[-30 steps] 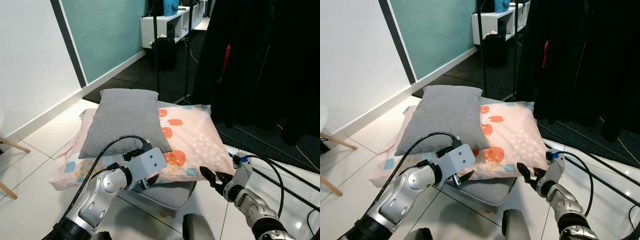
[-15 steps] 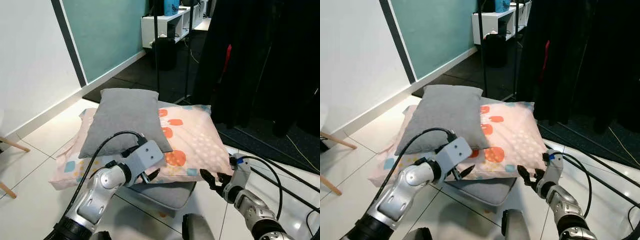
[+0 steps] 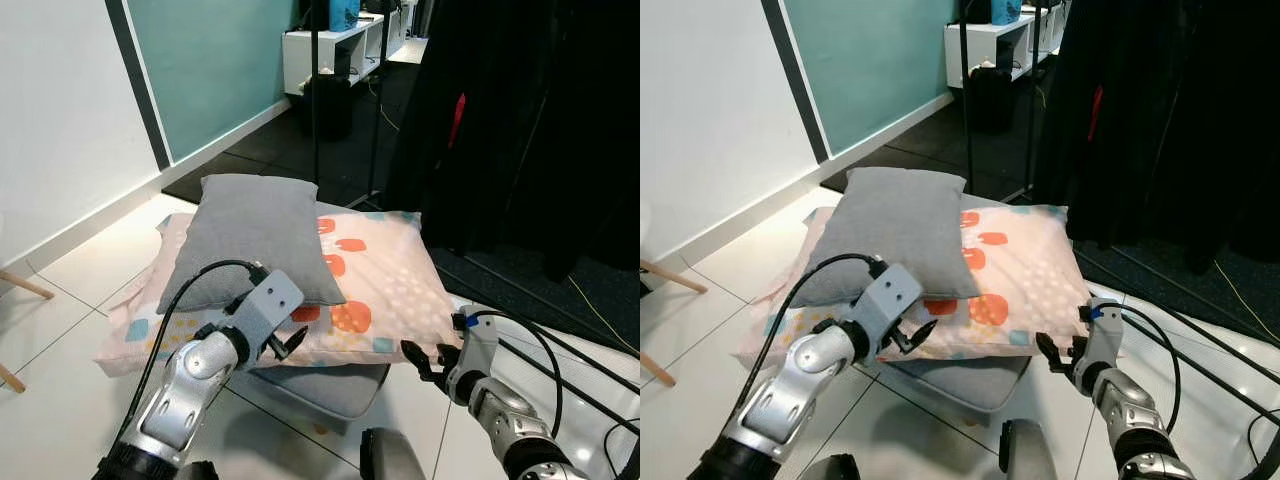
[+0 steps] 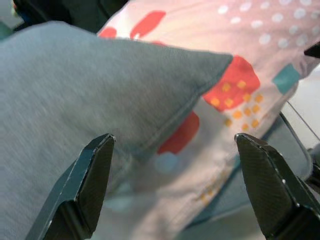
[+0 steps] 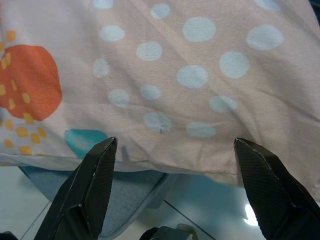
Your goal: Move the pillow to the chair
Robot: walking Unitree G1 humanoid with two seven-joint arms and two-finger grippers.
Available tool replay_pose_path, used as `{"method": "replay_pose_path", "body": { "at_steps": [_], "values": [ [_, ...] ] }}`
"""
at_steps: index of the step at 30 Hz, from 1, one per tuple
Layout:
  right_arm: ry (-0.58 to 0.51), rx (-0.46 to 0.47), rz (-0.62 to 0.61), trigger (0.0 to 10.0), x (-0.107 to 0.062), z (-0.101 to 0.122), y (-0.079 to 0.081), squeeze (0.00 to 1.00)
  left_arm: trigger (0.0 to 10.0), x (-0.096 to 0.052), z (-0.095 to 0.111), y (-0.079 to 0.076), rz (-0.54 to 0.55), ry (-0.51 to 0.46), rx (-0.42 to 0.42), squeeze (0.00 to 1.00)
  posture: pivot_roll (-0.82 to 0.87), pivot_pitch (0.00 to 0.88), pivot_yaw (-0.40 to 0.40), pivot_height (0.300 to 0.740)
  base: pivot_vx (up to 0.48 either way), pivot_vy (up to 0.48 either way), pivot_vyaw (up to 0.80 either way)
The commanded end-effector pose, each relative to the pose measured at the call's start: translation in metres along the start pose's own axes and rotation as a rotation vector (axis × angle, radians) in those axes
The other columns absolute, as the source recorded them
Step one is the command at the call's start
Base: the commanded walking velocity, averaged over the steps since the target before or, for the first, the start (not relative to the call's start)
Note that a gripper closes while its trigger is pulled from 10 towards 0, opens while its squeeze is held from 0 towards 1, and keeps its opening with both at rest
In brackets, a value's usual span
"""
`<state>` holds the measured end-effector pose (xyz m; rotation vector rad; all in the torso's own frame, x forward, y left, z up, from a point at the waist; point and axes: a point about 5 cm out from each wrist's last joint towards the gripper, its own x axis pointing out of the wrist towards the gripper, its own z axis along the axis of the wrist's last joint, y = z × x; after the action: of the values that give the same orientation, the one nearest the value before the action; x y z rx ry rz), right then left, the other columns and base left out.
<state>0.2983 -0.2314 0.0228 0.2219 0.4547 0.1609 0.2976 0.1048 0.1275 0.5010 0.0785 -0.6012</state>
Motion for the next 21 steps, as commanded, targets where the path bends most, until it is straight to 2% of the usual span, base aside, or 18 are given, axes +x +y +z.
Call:
{"method": "replay_pose_path", "body": {
  "at_steps": [1, 2, 4, 6, 11, 13, 14, 15, 16, 17, 19, 20, 21],
  "values": [
    [0.015, -0.010, 0.005, 10.0, 0.001, -0.004, 0.003, 0.00, 10.0, 0.006, 0.002, -0.010, -0.049, 0.010, 0.062, 0.00, -0.13, 0.024, -0.058, 0.545, 0.000, 0.000, 0.00],
    [0.015, -0.010, 0.005, 10.0, 0.001, -0.004, 0.003, 0.00, 10.0, 0.006, 0.002, -0.010, -0.049, 0.010, 0.062, 0.00, -0.13, 0.024, -0.058, 0.545, 0.000, 0.000, 0.00],
    [0.031, 0.013, 0.018, 10.0, -0.001, -0.011, 0.004, 0.00, 10.0, 0.010, 0.004, -0.019, -0.088, 0.021, 0.136, 0.00, -0.14, 0.028, -0.055, 0.545, 0.000, 0.000, 0.00],
    [0.039, 0.030, 0.022, 10.0, -0.002, -0.014, 0.004, 0.00, 10.0, 0.011, 0.003, -0.021, -0.101, 0.028, 0.134, 0.00, -0.13, 0.028, -0.057, 0.545, 0.000, 0.000, 0.00],
    [0.037, 0.069, 0.035, 10.0, -0.003, -0.015, 0.002, 0.00, 10.0, 0.012, 0.001, -0.021, -0.117, 0.040, 0.106, 0.00, -0.14, 0.022, -0.057, 0.545, 0.000, 0.000, 0.00],
    [0.032, 0.093, 0.040, 10.0, -0.003, -0.014, 0.001, 0.00, 10.0, 0.013, 0.001, -0.020, -0.108, 0.029, 0.073, 0.00, -0.14, 0.021, -0.059, 0.545, 0.000, 0.000, 0.00],
    [0.035, 0.092, 0.042, 10.0, -0.003, -0.014, 0.001, 0.00, 10.0, 0.012, -0.001, -0.013, -0.067, 0.028, 0.036, 0.00, -0.15, 0.015, -0.062, 0.545, 0.000, 0.000, 0.00],
    [0.035, 0.092, 0.042, 10.0, -0.003, -0.014, 0.001, 0.00, 10.0, 0.012, -0.001, -0.013, -0.067, 0.028, 0.036, 0.00, -0.15, 0.015, -0.062, 0.545, 0.000, 0.000, 0.00],
    [0.043, 0.076, 0.047, 10.0, -0.003, -0.014, 0.001, 0.00, 10.0, 0.008, -0.014, 0.005, 0.050, 0.047, -0.094, 0.00, -0.16, 0.003, -0.065, 0.545, 0.000, 0.000, 0.00],
    [0.043, 0.076, 0.047, 10.0, -0.003, -0.014, 0.001, 0.00, 10.0, 0.008, -0.014, 0.005, 0.050, 0.047, -0.094, 0.00, -0.16, 0.003, -0.065, 0.545, 0.000, 0.000, 0.00],
    [0.050, 0.065, 0.049, 10.0, -0.003, -0.014, 0.001, 0.00, 10.0, -0.006, -0.045, 0.026, 0.208, 0.105, -0.280, 0.00, -0.17, 0.004, -0.065, 0.545, 0.000, 0.000, 0.00],
    [0.050, 0.065, 0.049, 10.0, -0.003, -0.014, 0.001, 0.00, 10.0, -0.006, -0.045, 0.026, 0.208, 0.105, -0.280, 0.00, -0.17, 0.004, -0.065, 0.545, 0.000, 0.000, 0.00],
    [0.053, 0.062, 0.049, 10.0, -0.004, -0.015, 0.001, 0.00, 10.0, -0.016, -0.068, 0.030, 0.270, 0.145, -0.401, 0.00, -0.17, 0.000, -0.064, 0.545, 0.000, 0.000, 0.00]
  ]
}}
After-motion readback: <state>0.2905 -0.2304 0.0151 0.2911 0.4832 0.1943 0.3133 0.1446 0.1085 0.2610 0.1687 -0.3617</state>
